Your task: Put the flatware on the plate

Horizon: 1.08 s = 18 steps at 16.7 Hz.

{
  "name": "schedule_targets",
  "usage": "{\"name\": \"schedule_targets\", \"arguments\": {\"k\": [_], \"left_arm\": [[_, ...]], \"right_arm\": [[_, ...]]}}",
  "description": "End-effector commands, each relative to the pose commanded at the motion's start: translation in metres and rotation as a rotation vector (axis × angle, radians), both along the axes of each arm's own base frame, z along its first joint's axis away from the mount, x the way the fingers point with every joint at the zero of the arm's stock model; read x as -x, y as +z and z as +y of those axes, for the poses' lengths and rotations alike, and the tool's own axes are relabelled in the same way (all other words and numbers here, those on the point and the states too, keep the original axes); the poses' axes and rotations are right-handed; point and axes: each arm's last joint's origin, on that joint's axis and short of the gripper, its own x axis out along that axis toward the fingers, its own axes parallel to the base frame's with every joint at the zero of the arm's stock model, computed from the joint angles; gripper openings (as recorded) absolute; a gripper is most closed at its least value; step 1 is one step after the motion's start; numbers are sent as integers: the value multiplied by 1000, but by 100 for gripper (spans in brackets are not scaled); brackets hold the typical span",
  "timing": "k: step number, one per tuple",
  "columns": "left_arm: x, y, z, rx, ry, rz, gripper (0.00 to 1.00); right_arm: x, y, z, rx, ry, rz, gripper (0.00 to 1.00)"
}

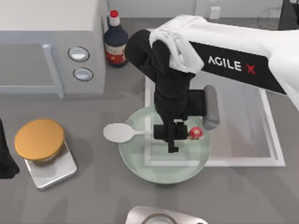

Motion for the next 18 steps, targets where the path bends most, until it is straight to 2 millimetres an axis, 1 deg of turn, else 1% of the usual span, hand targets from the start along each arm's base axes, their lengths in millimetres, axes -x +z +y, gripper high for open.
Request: {"name": "schedule_targets", "arguments": {"k": [2,6,18], "left_arm": [[0,0,0,0,0,0,100],[0,0,0,0,0,0,100],[0,0,0,0,0,0,100]], "right_arm": [[2,-11,0,16,2,20,0],[2,-11,0,16,2,20,0],[2,-11,0,16,2,20,90]]}}
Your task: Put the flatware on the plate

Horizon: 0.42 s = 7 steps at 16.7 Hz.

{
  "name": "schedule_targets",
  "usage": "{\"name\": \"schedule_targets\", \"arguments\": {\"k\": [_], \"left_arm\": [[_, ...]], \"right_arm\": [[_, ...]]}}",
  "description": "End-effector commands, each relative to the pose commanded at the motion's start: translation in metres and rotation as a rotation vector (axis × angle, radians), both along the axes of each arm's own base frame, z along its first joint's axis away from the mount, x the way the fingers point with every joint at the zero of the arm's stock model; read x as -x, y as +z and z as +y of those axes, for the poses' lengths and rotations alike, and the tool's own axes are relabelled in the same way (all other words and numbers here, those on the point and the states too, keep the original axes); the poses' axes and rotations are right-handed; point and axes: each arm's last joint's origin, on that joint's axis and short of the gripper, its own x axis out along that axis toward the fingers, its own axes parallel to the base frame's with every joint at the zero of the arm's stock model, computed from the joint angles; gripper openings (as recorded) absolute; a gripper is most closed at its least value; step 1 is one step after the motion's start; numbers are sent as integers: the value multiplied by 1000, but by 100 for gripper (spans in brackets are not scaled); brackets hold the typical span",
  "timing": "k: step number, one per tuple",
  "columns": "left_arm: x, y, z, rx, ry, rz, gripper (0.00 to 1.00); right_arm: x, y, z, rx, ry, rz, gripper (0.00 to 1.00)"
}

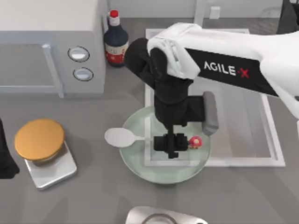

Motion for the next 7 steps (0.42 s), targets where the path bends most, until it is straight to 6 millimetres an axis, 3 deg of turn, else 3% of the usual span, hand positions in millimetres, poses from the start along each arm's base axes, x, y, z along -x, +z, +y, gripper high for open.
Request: {"name": "schedule_targets", "arguments": {"k": [2,7], "left_arm": [[0,0,0,0,0,0,100],[0,0,0,0,0,0,100]], "right_arm": [[0,0,0,0,0,0,100],[0,0,0,0,0,0,100]]}}
